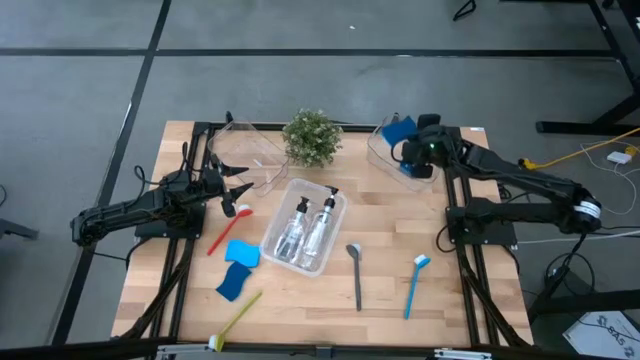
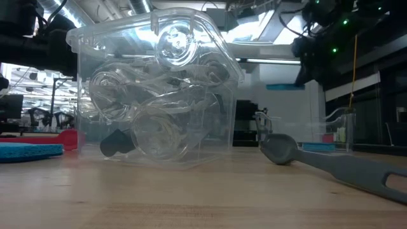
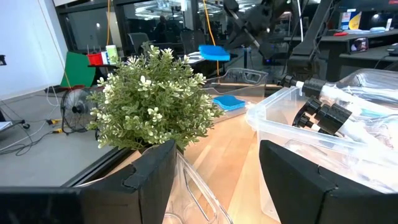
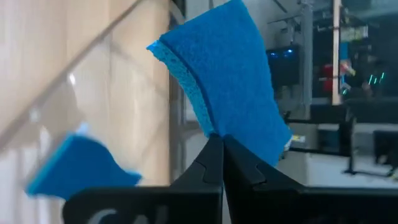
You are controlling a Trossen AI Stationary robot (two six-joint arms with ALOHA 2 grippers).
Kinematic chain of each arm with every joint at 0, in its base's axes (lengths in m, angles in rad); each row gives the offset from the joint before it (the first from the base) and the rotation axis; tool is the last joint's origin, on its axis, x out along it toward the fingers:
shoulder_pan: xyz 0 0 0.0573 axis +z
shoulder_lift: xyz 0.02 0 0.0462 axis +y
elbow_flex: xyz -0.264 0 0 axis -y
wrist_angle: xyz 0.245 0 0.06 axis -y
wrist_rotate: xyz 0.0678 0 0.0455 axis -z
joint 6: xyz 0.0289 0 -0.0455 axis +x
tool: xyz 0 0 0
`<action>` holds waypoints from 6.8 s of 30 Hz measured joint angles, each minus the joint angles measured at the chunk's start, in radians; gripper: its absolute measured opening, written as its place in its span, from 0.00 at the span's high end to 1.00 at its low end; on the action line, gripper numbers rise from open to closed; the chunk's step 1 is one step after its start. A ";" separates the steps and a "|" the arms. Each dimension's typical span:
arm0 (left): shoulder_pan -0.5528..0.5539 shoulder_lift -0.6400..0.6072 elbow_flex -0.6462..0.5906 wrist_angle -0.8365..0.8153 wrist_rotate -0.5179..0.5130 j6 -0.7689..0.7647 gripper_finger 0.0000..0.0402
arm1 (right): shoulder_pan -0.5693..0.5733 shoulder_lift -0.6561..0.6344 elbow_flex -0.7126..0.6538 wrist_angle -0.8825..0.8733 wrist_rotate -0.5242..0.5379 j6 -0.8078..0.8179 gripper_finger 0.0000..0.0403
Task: Pick & Place Kitchen Sink Supplies
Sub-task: Put the blue sponge into the right transparent bin, then adjust the white bin, then put the blue sponge into the right transparent bin
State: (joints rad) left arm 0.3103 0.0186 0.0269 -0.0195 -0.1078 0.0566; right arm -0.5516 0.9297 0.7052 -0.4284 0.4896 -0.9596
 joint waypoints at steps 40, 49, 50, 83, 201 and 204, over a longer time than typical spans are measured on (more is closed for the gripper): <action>0.000 0.000 0.000 0.000 0.000 0.000 0.44 | -0.088 0.484 0.000 0.100 0.014 -0.354 0.98; 0.000 0.000 0.000 0.000 0.000 0.001 0.44 | -0.088 0.488 0.000 0.137 0.015 -0.277 0.86; 0.000 0.000 0.000 0.000 0.000 0.000 0.44 | -0.088 0.488 0.000 0.137 0.015 -0.265 0.84; 0.000 0.000 0.000 0.000 0.000 0.000 0.44 | 0.130 -0.012 0.000 0.178 -0.193 0.320 0.61; -0.001 0.000 -0.001 0.036 0.133 -0.329 0.44 | 1.195 0.507 0.343 -0.237 -0.001 1.456 0.98; -0.001 0.000 -0.001 0.115 0.231 -0.474 0.44 | 1.193 0.372 0.209 -0.111 -0.010 1.426 0.98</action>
State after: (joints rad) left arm 0.3092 0.0189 0.0261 0.0956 0.1233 -0.4177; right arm 0.6418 1.3018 0.9145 -0.5393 0.4801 0.4662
